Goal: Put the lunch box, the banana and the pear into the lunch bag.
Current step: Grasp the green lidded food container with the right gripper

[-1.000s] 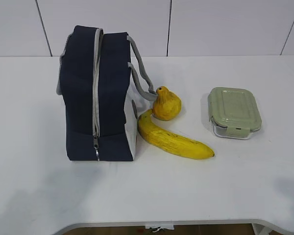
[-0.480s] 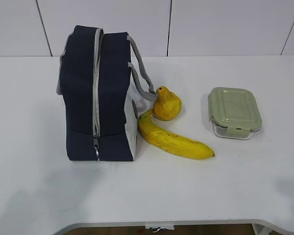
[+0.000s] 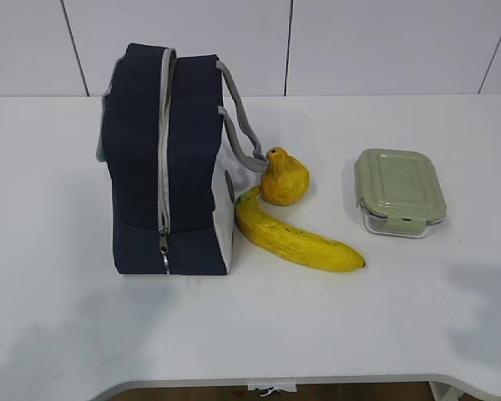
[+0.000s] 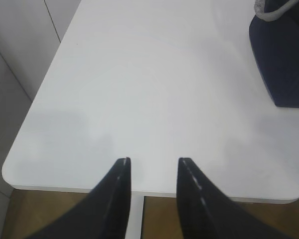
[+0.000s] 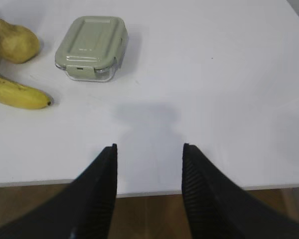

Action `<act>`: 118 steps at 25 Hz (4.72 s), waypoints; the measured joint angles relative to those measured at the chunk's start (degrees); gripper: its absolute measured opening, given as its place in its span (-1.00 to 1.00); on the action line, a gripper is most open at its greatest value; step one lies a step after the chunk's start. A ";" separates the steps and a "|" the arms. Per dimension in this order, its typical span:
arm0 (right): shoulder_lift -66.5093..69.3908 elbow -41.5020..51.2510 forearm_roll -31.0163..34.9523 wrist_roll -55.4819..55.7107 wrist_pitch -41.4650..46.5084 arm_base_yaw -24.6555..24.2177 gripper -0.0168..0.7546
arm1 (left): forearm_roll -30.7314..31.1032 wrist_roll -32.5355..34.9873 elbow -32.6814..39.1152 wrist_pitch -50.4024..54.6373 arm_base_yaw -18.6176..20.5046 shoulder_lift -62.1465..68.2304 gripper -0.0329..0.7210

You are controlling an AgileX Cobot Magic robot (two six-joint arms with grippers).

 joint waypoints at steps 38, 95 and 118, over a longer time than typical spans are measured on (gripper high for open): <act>69.46 -23.60 32.02 -22.24 -5.35 -17.57 -0.07 | -0.69 0.00 0.00 0.00 0.00 0.00 -0.28; 112.78 -49.11 71.39 -53.85 9.32 -29.34 0.59 | -0.69 0.00 0.00 0.00 0.00 0.00 -0.28; 115.96 -49.11 74.90 -54.21 9.32 -23.51 0.58 | -0.69 0.00 0.00 0.00 0.00 0.00 -0.28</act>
